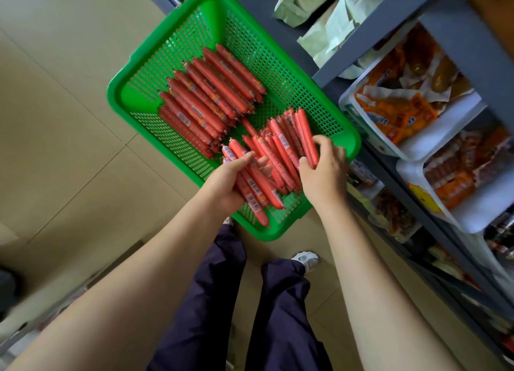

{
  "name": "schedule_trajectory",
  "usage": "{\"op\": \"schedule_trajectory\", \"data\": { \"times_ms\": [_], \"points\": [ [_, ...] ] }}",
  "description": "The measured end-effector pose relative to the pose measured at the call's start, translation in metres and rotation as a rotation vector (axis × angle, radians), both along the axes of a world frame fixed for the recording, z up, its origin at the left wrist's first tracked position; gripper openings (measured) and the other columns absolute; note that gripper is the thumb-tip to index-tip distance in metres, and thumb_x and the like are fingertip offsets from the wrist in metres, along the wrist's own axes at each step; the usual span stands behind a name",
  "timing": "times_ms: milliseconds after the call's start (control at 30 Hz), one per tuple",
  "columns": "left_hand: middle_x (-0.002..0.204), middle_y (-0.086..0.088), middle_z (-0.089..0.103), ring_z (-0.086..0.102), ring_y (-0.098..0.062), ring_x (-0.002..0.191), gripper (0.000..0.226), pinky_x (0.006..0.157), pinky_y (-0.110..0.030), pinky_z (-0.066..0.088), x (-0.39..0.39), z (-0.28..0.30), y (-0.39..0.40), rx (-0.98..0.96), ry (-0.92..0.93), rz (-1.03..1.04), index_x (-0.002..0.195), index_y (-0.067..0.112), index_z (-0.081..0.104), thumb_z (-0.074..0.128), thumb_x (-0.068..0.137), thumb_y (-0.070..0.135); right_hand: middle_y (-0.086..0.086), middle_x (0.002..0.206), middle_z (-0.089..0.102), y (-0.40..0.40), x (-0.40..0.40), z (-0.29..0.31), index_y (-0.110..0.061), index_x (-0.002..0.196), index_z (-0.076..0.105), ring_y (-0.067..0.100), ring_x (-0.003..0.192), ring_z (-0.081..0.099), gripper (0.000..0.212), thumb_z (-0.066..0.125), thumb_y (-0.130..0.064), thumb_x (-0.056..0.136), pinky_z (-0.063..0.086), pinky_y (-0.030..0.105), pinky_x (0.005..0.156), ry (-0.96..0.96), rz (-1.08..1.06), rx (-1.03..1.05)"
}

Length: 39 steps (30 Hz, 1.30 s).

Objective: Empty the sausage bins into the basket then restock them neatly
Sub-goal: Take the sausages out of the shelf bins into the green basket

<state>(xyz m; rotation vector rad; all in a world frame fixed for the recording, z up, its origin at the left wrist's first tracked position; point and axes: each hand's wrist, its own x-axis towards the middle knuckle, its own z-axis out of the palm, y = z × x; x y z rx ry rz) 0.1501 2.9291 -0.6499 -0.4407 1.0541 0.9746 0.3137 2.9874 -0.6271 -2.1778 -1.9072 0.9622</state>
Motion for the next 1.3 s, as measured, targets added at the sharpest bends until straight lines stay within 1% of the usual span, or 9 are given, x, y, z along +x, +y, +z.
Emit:
{"op": "schedule_trajectory", "data": {
  "times_ms": [100,200,300,467,600,700,967,1133,1300],
  "points": [
    [0.106,-0.009,0.072,0.071,-0.024,0.092,0.013,0.082,-0.043,0.057,0.004,0.003,0.003,0.033,0.026,-0.010,0.103,0.012,0.061,0.050,0.101,0.018,0.002,0.096,0.068,-0.011,-0.011,0.001,-0.023,0.097,0.064,0.023,0.091,0.065,0.008,0.060,-0.027,0.092,0.053,0.036,0.081,0.327,0.012,-0.315],
    [0.108,-0.008,0.070,0.070,-0.025,0.096,0.015,0.092,-0.049,0.054,0.006,0.005,0.005,0.080,0.024,-0.005,0.104,0.011,0.061,0.049,0.101,0.021,0.004,0.099,0.070,-0.028,-0.018,-0.003,-0.025,0.106,0.063,0.021,0.094,0.068,0.022,0.065,-0.036,0.087,0.055,0.037,0.083,0.508,0.042,-0.471],
    [0.095,-0.007,0.070,0.070,-0.022,0.085,0.023,0.081,-0.039,0.059,0.003,0.008,0.005,0.082,0.040,-0.033,0.098,0.009,0.061,0.044,0.104,0.023,-0.008,0.072,0.064,-0.029,-0.017,-0.008,-0.021,0.092,0.066,0.013,0.066,0.060,0.018,0.057,-0.036,0.093,0.049,0.033,0.065,0.458,0.053,-0.408],
    [0.063,-0.001,0.060,0.061,-0.014,0.052,0.020,0.055,-0.024,0.053,-0.016,0.006,-0.002,-0.073,0.131,0.019,0.088,0.014,0.055,0.046,0.104,0.023,-0.013,0.041,0.046,-0.017,-0.016,-0.011,-0.021,0.075,0.056,0.002,0.037,0.041,0.044,0.044,-0.060,0.091,0.030,0.023,0.047,0.423,-0.109,-0.443],
    [0.050,0.004,0.040,0.041,-0.009,0.040,0.027,0.046,-0.020,0.044,-0.042,0.013,-0.006,-0.087,0.144,0.108,0.080,0.015,0.050,0.048,0.103,0.029,-0.010,0.052,0.046,-0.001,-0.049,-0.012,-0.029,0.079,0.054,0.009,0.047,0.039,0.044,0.042,-0.072,0.076,0.026,0.026,0.050,0.368,0.021,-0.468],
    [0.049,0.006,0.036,0.038,-0.008,0.039,0.030,0.046,-0.018,0.043,-0.065,0.015,-0.006,-0.059,0.125,0.175,0.077,0.017,0.050,0.047,0.103,0.032,-0.007,0.060,0.043,0.012,-0.095,-0.015,-0.026,0.096,0.051,0.008,0.045,0.038,0.023,0.048,-0.049,0.091,0.030,0.028,0.049,0.494,0.033,-0.532],
    [0.079,-0.001,0.049,0.052,-0.014,0.066,0.025,0.070,-0.027,0.046,-0.105,0.011,-0.002,0.047,0.071,0.281,0.087,0.018,0.054,0.041,0.104,0.031,0.009,0.086,0.052,0.043,-0.150,-0.030,-0.007,0.140,0.040,0.019,0.068,0.059,0.041,0.047,-0.011,0.100,0.052,0.030,0.065,0.554,-0.416,-0.559],
    [0.086,-0.003,0.074,0.073,-0.019,0.077,0.027,0.085,-0.034,0.051,-0.092,0.005,0.002,0.003,0.126,0.256,0.097,0.016,0.055,0.038,0.106,0.035,0.011,0.089,0.058,0.033,-0.130,-0.012,-0.008,0.116,0.056,0.021,0.068,0.062,0.020,0.049,-0.015,0.099,0.051,0.031,0.064,0.546,-0.378,-0.596],
    [0.085,-0.005,0.070,0.073,-0.020,0.076,0.032,0.079,-0.033,0.050,-0.075,0.010,0.022,0.013,0.118,0.391,0.088,0.018,0.054,0.037,0.105,0.038,0.006,0.064,0.065,-0.001,-0.109,0.012,-0.008,0.103,0.060,0.020,0.057,0.059,0.034,0.038,-0.033,0.102,0.048,0.029,0.055,0.513,-0.530,-0.777]
  ]
}}
